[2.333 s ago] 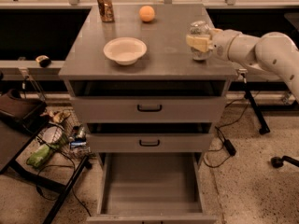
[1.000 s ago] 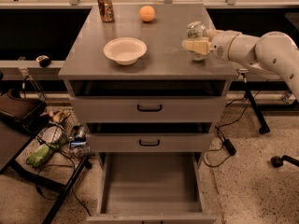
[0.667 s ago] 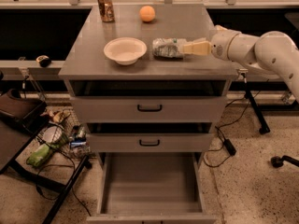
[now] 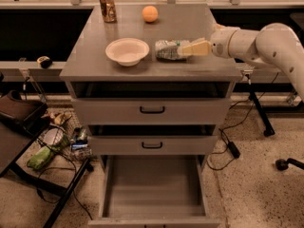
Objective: Pick 7up can from bottom drawer and place on counter
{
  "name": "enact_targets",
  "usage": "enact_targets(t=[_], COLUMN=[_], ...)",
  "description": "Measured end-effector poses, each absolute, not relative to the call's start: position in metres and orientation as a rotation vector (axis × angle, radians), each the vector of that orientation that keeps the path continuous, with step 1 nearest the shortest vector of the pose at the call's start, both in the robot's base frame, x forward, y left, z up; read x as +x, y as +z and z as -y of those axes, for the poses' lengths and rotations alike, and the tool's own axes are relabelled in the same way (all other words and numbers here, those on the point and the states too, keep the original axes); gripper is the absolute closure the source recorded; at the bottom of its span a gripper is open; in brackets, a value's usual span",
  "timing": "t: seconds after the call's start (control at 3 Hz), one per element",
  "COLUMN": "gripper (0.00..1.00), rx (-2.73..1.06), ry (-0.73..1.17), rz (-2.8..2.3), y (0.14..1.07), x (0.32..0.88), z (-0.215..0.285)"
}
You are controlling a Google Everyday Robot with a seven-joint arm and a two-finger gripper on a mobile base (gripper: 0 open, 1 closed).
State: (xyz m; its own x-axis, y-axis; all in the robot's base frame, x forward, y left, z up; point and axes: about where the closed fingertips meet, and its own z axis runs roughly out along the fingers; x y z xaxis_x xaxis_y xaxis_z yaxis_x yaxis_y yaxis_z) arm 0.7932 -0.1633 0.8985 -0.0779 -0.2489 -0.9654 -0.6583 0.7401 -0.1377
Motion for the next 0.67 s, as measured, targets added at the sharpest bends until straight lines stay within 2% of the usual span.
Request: enact_targets(t=[0.33, 0.67], gripper=[0.00, 0.00], rx=[-0.941, -1.070], ry=[0.261, -0.044], rz=[-1.680, -1.700], y=[0.950, 1.021], x=[0.774, 0.729], z=[0.149, 0.187])
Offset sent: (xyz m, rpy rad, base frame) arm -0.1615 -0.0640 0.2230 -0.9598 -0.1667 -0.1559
